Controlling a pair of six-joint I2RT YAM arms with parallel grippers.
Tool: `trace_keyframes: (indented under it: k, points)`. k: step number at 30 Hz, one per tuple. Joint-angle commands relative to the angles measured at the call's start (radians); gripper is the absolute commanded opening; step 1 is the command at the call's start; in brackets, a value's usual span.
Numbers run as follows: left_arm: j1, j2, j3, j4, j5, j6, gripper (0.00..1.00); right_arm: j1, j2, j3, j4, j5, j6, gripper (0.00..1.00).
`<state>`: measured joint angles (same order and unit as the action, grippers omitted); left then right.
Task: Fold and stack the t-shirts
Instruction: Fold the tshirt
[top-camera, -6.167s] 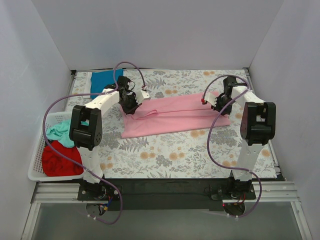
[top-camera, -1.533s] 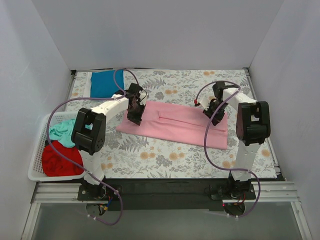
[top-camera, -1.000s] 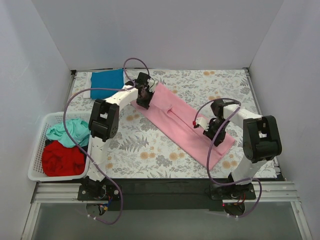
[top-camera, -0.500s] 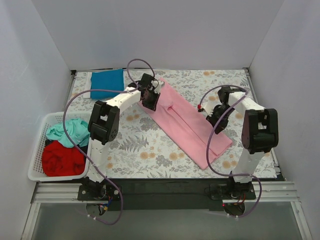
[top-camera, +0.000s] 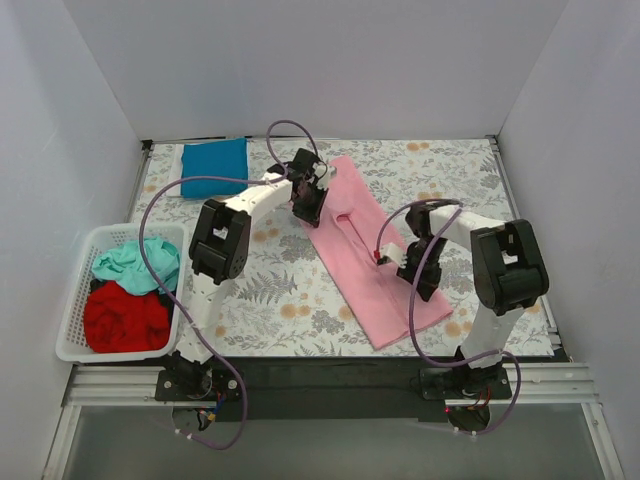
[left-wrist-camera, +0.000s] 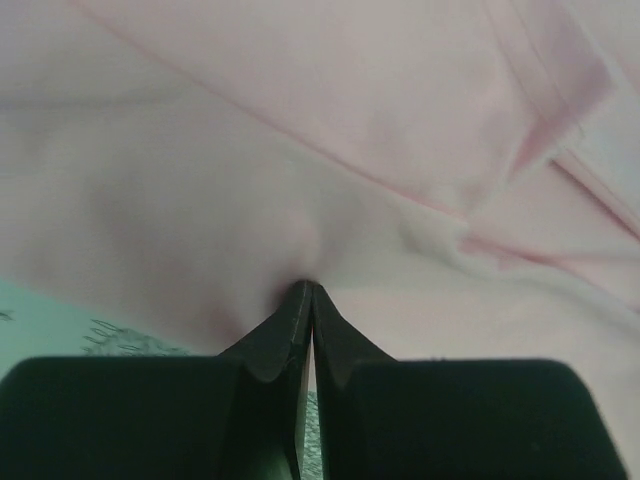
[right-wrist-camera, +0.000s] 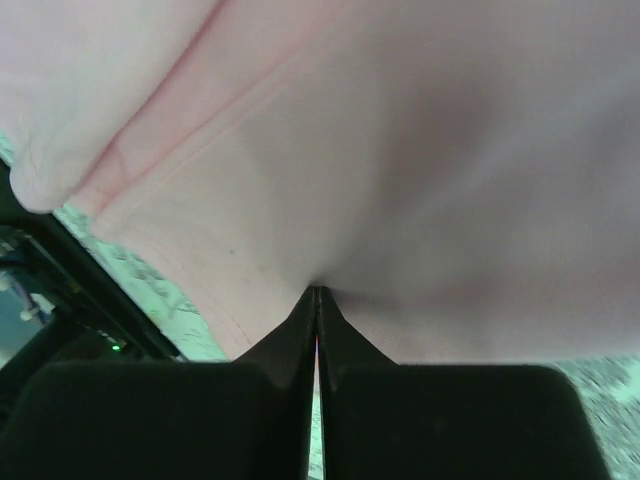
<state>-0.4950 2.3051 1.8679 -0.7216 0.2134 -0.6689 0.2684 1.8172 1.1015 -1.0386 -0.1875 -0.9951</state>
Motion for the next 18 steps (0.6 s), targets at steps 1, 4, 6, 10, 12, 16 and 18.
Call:
trace_keyframes:
  k: [1, 4, 6, 10, 12, 16, 18]
  points:
    - [0.065, 0.057, 0.082, -0.044, -0.069, 0.043, 0.02, 0.127, -0.002, -0.068, 0.009, -0.101, 0.030, 0.02]
    - [0.084, 0.111, 0.183, -0.045, -0.059, 0.074, 0.02, 0.259, 0.039, -0.022, 0.018, -0.199, 0.102, 0.03]
    - [0.082, 0.134, 0.220, -0.035, -0.057, 0.087, 0.02, 0.351, 0.073, 0.065, 0.022, -0.245, 0.140, 0.06]
    - [0.085, 0.134, 0.261, 0.016, -0.058, 0.111, 0.02, 0.431, 0.120, 0.201, 0.012, -0.380, 0.223, 0.23]
    - [0.093, 0.104, 0.248, 0.036, -0.036, 0.111, 0.03, 0.433, 0.117, 0.257, -0.014, -0.406, 0.240, 0.28]
    - [0.105, -0.048, 0.136, 0.120, 0.110, 0.100, 0.11, 0.387, 0.065, 0.349, -0.070, -0.429, 0.231, 0.30]
    - [0.105, -0.116, 0.047, 0.151, 0.156, 0.100, 0.18, 0.327, 0.048, 0.391, -0.074, -0.454, 0.236, 0.31]
